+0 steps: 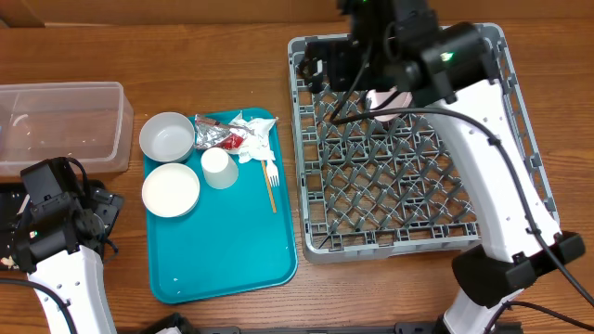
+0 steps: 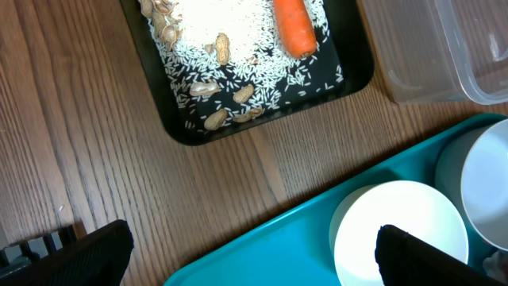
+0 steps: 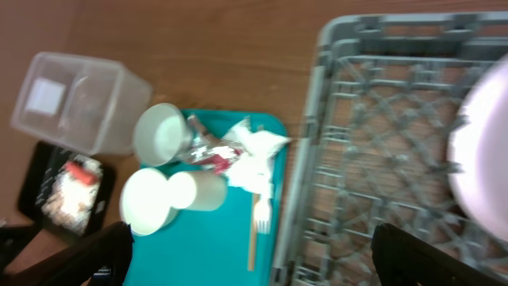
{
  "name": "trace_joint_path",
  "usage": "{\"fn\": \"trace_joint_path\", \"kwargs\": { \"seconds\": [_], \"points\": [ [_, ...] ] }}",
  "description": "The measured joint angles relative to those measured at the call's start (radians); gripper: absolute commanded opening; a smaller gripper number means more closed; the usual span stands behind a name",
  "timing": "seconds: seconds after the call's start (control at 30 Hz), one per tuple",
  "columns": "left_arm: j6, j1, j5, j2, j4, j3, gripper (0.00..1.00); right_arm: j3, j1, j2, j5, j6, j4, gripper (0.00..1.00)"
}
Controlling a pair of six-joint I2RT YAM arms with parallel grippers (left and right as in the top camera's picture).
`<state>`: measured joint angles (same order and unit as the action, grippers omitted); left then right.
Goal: Sort waste into correct bins and load items into the dishwasher rack
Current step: 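Stand the plate upright in the rack slots and release it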
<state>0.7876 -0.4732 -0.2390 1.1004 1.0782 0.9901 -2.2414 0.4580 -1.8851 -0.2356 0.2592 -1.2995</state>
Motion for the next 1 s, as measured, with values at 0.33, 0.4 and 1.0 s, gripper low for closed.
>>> {"fn": "trace_joint_path", "kwargs": {
  "seconds": [0.33,0.4,1.0],
  "points": [
    [0.000,0.000,0.000,0.000,0.000,0.000,1.00,0.090,0.157,-0.137,-0.036,0.002,0.069,1.00],
    [0.000,0.000,0.000,0.000,0.000,0.000,1.00,0.095,0.188,-0.169,-0.026,0.002,0.083,1.00],
    [0.000,0.000,0.000,0.000,0.000,0.000,1.00,0.060,0.263,-0.183,0.162,0.023,0.047,1.00]
  ]
}}
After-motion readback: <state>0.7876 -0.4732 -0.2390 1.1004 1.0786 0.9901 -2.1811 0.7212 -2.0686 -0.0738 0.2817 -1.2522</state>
